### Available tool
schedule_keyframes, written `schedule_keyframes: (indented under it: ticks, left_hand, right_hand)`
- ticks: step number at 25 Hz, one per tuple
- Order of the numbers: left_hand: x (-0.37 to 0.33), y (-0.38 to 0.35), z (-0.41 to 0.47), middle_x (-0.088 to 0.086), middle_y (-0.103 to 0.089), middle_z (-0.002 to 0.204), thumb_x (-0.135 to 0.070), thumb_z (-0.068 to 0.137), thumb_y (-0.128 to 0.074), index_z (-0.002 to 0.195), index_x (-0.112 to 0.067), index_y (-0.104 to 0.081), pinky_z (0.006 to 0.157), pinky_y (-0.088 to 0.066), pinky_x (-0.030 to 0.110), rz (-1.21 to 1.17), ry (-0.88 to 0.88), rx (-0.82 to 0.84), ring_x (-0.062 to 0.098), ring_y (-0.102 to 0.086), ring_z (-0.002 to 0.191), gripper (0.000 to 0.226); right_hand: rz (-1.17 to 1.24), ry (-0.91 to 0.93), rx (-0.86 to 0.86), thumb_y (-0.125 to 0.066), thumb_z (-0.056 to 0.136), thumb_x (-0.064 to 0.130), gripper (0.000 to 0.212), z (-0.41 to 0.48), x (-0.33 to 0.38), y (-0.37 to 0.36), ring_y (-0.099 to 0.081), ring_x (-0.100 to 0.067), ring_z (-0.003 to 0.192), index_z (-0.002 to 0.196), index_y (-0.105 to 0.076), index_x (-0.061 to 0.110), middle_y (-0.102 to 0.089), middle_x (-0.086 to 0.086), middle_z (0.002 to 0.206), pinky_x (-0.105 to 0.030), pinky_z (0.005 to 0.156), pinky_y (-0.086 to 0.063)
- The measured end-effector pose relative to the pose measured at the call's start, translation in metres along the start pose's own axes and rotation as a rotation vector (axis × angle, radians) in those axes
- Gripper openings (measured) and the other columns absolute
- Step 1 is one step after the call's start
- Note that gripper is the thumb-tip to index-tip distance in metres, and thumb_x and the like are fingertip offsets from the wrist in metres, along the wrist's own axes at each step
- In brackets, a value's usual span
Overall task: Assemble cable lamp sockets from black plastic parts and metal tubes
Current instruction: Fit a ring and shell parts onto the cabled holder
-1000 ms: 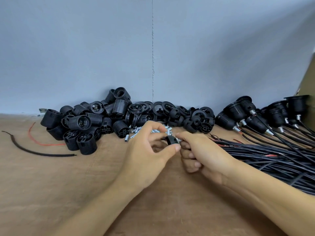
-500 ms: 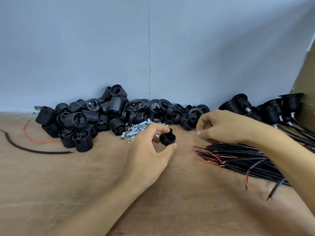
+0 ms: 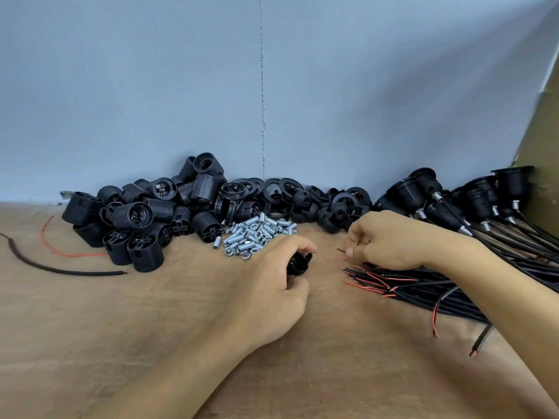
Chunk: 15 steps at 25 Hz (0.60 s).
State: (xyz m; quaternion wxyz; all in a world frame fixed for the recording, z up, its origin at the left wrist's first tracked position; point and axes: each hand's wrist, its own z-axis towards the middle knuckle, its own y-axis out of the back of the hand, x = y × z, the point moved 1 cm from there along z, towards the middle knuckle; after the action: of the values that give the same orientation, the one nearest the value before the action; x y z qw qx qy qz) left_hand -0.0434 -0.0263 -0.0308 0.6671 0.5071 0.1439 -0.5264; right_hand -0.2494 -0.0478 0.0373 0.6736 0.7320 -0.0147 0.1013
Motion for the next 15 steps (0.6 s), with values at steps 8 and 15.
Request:
schedule_keyframes:
  ticks: [8,15]
  left_hand:
    - [0.000,-0.003,0.007,-0.017,-0.059,0.079,-0.063,0.083,-0.057,0.086,-0.042,-0.056,0.060,-0.037,0.015,-0.045,0.106,0.002,0.000,-0.053,0.069,0.020]
    - [0.010,0.002,0.013,-0.013,-0.050,0.058,-0.055,0.091,-0.057,0.082,-0.025,-0.065,0.058,-0.041,0.029,-0.333,0.281,-0.130,0.007,-0.047,0.056,0.032]
  right_hand:
    - [0.691,0.349,-0.253,-0.065,0.097,0.018,0.007,-0.009,0.041,-0.017,-0.058,0.001,0.063,0.091,-0.068,0.020,-0.067,0.014,0.075,-0.012,0.066,-0.044]
    - [0.921,0.374,-0.211,-0.070,0.093,0.013,0.011,-0.008,0.039,-0.016,-0.069,-0.012,0.086,0.104,-0.069,0.016,-0.074,-0.002,0.097,-0.021,0.083,-0.054]
